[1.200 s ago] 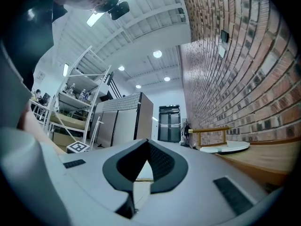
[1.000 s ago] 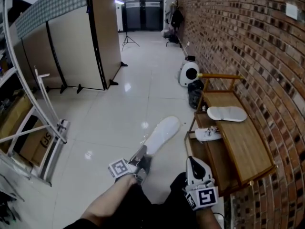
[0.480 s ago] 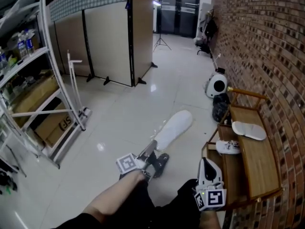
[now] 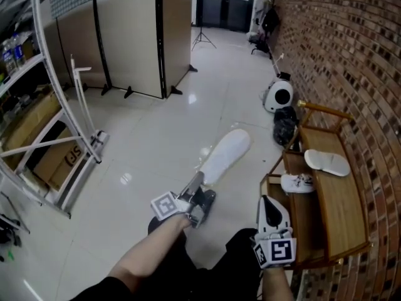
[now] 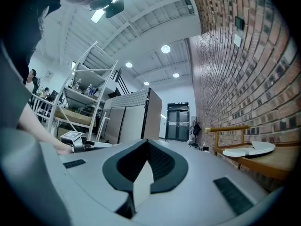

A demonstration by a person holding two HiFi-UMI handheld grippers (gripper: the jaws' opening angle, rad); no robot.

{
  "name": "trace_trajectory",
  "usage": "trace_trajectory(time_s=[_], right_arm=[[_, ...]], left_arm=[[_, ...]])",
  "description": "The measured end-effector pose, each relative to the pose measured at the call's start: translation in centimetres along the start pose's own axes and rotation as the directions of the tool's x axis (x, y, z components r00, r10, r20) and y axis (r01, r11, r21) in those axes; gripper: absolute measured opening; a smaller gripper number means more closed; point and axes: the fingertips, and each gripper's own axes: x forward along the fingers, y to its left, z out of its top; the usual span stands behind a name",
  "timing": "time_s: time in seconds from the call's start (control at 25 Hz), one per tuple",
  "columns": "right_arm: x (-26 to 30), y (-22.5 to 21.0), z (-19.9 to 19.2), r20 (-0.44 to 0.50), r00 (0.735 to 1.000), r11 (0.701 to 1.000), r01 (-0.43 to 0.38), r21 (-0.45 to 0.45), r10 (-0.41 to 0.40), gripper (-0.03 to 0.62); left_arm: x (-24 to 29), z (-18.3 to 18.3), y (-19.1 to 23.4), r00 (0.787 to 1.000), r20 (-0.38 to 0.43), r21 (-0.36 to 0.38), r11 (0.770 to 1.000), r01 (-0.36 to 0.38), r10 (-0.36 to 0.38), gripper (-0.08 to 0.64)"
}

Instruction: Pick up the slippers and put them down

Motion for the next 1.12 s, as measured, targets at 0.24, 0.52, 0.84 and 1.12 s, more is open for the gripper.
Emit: trace_trajectory(time_s=[0.24,0.52,0.84,1.12], right_arm=[[1.3,-2.8,-3.3,-0.066,0.997,1.000,0.028,-0.002,-0.028,0.009],[4.7,-6.7,-8.0,-0.106,0.993,0.998,0.051,0.033,-0.047,0.009],[9.5,-9.5,-14.2,-0.184,0.983,0.995,0.035,0.091,-0.018,0.009],[12.0,-11.5,-20.7,-0.253,0.967,0.990,0.057,0.132,-0.022,0.009]], left_arm=[[2.3,-3.2,3.5,0.999,-0.046,-0.049,0.998,-0.024,0.022,0.062],[5.1,-5.8,10.7,0.989,-0.120,-0.040,0.995,-0.090,0.085,0.062],[7.4,-10.3,20.1,0.974,-0.145,-0.091,0.978,-0.186,0.171,0.061],[5.4,-15.7,28.1,0.945,-0.187,-0.160,0.941,-0.299,0.268,0.061]])
